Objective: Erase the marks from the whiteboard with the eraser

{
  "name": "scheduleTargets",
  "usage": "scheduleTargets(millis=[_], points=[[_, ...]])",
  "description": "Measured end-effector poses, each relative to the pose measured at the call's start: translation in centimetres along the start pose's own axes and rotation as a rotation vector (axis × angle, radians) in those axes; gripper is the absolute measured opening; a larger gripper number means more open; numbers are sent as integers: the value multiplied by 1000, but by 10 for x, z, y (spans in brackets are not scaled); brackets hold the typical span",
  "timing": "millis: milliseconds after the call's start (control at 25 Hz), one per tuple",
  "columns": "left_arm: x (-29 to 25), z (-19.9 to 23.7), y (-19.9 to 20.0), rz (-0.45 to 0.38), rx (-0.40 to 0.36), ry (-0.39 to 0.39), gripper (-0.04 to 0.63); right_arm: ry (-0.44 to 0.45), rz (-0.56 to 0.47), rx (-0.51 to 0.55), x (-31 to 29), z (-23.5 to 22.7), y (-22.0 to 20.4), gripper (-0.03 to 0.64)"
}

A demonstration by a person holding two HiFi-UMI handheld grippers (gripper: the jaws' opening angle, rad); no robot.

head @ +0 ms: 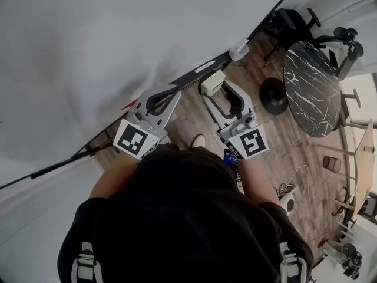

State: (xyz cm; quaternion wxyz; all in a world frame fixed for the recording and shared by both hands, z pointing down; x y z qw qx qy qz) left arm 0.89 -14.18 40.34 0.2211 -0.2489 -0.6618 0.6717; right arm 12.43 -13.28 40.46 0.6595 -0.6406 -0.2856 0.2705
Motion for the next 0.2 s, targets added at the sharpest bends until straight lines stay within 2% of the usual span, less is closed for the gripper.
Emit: scheduleTargets(millis=[200], points=[[-3, 2, 3, -12, -7, -12, 5, 2, 9, 3, -2, -1, 0, 218]])
Point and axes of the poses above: the fingertips, and each gripper's own axes: x backward along the fingers, z to its left, y out of its top, the point moved 3 cm from there along x, backward along the fingers, and after that the axes turned 6 degrees about y, right-handed, at the moved point
